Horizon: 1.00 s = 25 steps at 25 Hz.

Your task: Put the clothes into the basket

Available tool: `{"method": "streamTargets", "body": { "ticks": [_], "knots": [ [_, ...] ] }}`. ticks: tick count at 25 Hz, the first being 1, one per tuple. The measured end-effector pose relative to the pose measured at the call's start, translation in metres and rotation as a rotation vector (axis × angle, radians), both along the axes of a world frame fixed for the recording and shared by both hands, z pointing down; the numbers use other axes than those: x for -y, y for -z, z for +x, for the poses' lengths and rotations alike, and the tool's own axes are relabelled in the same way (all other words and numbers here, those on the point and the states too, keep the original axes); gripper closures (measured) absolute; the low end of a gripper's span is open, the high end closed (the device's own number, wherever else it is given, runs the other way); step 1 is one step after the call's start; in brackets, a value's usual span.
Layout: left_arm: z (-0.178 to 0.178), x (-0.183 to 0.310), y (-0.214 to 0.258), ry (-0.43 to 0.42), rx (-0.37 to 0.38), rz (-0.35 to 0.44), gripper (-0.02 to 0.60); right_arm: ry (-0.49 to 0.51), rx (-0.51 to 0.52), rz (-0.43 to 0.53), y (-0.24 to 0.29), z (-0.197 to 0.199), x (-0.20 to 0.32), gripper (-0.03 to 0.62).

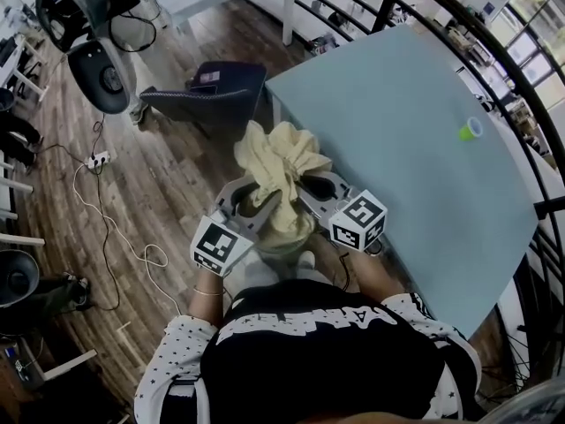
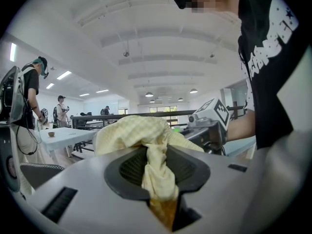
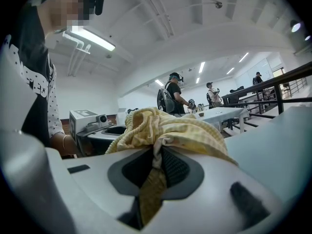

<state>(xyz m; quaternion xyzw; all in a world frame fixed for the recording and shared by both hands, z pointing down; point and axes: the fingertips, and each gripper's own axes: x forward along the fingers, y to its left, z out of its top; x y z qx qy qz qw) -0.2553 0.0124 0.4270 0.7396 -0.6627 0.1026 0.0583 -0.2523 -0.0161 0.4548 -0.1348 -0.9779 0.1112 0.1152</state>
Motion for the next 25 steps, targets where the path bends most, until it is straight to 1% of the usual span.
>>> {"method": "streamTargets", "body": {
  "ticks": [9, 25],
  "knots": [
    [-0.018, -0.001, -0.017, -0.025, -0.014, -0.009, 0.460, -0.013, -0.028, -0.004, -0.017, -0.017, -0.002, 0.531],
    [-0.024, 0.003, -0.037, -0.045, -0.063, -0.001, 0.460, -0.044, -0.057, 0.000, -0.037, -0.021, 0.004, 0.531]
  ]
}}
